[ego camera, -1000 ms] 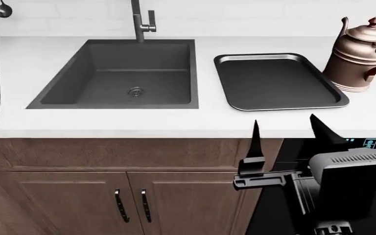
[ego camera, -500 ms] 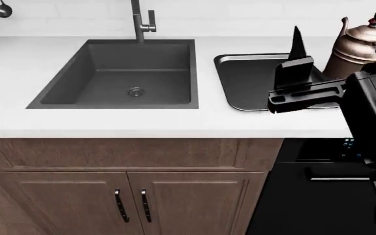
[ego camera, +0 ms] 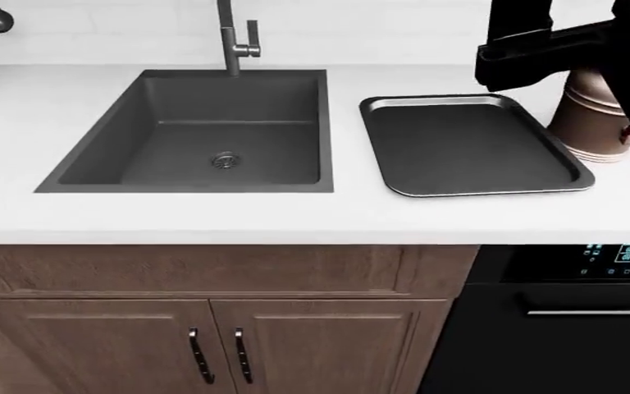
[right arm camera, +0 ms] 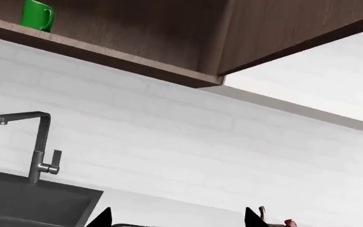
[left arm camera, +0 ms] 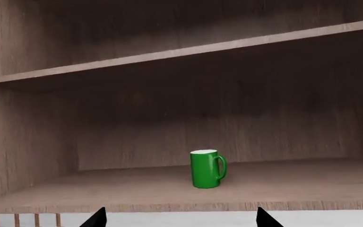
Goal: Pick the kettle from the counter and place it on the tray. Then pick the mug from the cabinet and place it on the tray. Then close the cabinet doors.
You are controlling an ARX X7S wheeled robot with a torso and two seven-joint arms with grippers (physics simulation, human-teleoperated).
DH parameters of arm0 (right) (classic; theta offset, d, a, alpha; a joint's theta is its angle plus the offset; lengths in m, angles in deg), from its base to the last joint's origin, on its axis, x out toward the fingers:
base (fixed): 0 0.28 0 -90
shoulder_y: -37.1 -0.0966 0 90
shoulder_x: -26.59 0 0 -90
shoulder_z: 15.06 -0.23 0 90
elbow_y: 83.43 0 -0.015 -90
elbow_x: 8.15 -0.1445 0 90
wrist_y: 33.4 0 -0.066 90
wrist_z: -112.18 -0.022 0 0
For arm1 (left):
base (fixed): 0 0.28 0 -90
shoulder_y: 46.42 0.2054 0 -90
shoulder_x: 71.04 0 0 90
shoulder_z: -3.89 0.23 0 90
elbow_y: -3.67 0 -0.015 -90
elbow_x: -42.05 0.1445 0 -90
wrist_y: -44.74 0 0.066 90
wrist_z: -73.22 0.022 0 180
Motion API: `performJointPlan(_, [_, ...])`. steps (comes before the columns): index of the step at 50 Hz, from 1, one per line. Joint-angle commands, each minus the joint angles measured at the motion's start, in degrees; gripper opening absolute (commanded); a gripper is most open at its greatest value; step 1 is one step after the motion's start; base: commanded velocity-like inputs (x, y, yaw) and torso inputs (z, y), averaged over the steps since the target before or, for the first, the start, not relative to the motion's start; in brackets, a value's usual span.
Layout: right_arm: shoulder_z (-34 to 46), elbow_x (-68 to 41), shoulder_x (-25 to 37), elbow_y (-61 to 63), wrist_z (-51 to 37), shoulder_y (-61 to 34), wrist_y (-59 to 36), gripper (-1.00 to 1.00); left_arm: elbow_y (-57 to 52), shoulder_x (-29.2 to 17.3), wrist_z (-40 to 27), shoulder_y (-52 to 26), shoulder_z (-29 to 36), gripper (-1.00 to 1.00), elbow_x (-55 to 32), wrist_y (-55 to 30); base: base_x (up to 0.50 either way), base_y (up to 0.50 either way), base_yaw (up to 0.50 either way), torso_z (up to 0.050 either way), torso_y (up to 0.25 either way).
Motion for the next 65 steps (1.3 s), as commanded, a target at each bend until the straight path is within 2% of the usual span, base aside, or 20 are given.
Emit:
performJointPlan(1, [0.6,1.7,-0.2,-2.5,2.4,0.7,0.6,1.0,0.7,-0.2,-0.1,0.0,0.0,1.0,-0.2,0.4,0.5,0.0,0.0,0.0,0.0])
performJointPlan(39, [1.5,2.6,-0.3,-2.0,3.4,1.8,1.4,1.0,7.5,0.9,1.0,-3.0,-1.7,1.0,-0.3,2.7,0.5,0.0,0.0,0.0,0.001])
performJointPlan(55, [1.7,3.1,-0.1,-1.7,3.6,2.3,1.9,1.0,5.6,0.6,0.6,-1.9,-2.0,1.0,-0.3,1.5,0.5,0.0,0.0,0.0,0.001])
performJointPlan(65, [1.6,3.4,-0.1,-1.2,3.7,3.3,2.8,1.0,8.2,0.6,-0.6,-0.4,-1.2,1.0,0.5,-1.8,0.0,0.0,0.0,0.0,0.002])
